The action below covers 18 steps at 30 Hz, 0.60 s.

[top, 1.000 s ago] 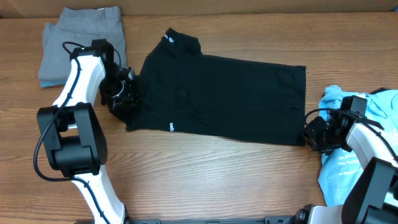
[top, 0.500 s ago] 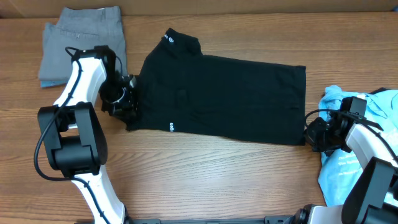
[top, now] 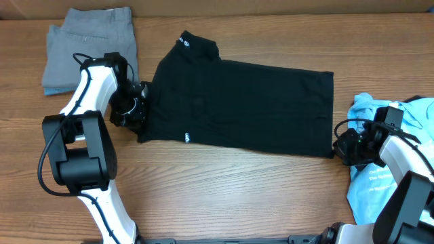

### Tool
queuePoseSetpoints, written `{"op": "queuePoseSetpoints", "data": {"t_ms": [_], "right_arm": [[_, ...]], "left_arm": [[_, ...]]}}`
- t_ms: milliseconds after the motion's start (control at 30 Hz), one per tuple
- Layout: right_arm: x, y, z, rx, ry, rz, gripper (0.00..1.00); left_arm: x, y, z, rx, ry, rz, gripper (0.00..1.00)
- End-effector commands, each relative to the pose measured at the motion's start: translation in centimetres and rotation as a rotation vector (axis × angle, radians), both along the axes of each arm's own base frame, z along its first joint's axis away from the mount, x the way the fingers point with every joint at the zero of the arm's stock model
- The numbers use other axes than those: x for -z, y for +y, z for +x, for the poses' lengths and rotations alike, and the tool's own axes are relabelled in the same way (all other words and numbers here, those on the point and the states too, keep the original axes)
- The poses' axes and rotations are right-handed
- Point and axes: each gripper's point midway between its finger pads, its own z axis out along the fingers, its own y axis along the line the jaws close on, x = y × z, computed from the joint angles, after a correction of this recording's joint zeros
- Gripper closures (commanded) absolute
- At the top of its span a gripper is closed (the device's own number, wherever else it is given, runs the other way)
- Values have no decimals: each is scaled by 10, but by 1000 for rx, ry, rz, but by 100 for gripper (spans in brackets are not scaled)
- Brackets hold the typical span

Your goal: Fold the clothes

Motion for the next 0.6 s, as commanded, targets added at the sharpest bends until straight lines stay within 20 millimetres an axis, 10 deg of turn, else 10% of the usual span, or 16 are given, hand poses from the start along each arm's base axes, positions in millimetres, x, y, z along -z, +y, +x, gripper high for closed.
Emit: {"op": "queuePoseSetpoints", "data": {"t_ms": [0, 267, 333, 567], "right_arm": [[2, -9, -3, 34, 5, -6, 96], [-3, -9, -2, 30, -42, 75, 95], [-5, -4, -1, -2, -62, 95, 80], [-21, 4, 11, -72, -133, 136, 66]], "left_arm": [[3, 8, -2, 33, 7, 64, 96], [-5, 17, -1, 9, 13, 65, 96], [-9, 16, 1, 3, 8, 51, 96], [-22, 12, 8, -2, -7, 27, 65]]}}
